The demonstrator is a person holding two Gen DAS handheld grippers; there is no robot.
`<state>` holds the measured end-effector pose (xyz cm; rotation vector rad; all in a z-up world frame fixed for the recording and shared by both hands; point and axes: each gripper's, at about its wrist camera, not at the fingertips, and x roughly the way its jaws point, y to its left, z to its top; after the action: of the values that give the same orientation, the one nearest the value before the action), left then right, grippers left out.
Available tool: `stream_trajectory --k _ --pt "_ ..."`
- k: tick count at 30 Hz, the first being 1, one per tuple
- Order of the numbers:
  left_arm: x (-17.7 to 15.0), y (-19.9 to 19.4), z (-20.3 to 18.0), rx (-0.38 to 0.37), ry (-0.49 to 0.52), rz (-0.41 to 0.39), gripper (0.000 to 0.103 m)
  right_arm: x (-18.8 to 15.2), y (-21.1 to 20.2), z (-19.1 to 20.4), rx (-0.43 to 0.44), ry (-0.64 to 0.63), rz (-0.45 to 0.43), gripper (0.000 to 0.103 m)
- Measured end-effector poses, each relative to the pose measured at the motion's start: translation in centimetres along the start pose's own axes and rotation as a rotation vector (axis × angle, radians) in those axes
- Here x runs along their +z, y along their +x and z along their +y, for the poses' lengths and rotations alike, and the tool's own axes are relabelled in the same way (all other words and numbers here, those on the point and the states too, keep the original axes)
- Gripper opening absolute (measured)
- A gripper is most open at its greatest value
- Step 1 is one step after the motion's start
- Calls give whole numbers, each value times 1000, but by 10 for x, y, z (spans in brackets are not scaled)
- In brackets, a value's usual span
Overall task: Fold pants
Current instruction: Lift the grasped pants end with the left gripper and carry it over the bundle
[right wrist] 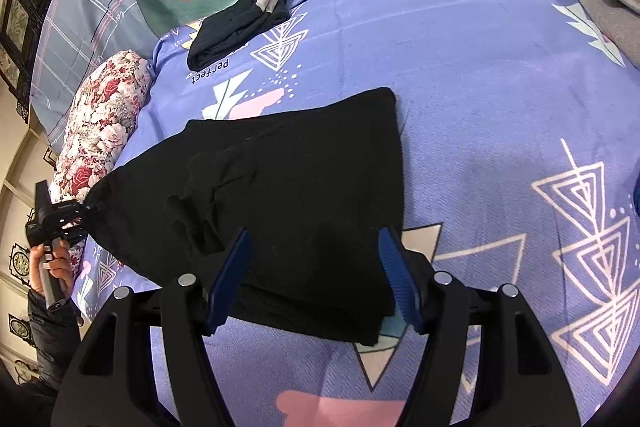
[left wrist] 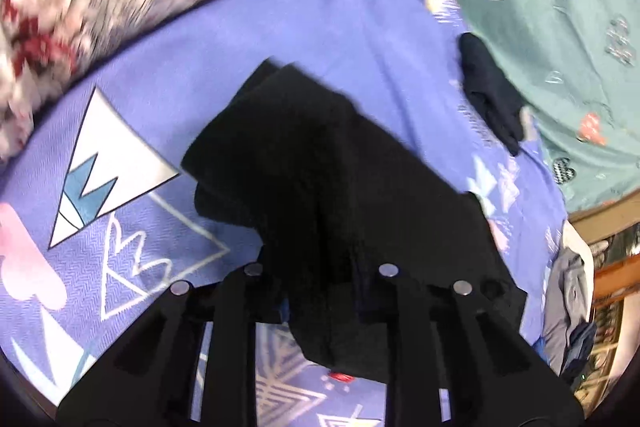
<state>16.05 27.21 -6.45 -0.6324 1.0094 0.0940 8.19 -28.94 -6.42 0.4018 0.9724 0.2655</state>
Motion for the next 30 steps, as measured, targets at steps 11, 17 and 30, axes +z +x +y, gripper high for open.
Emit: stream_trajectory --k 11,17,30 --pt "-23 -40 -71 -32 226 -79 20 -5 -10 -2 12 3 -19 67" --pt "-46 -53 -122 -98 358 -85 19 -8 -14 -9 21 16 -29 67" --pt "-102 -24 -206 -191 521 9 15 -14 -25 -31 41 43 -44 67"
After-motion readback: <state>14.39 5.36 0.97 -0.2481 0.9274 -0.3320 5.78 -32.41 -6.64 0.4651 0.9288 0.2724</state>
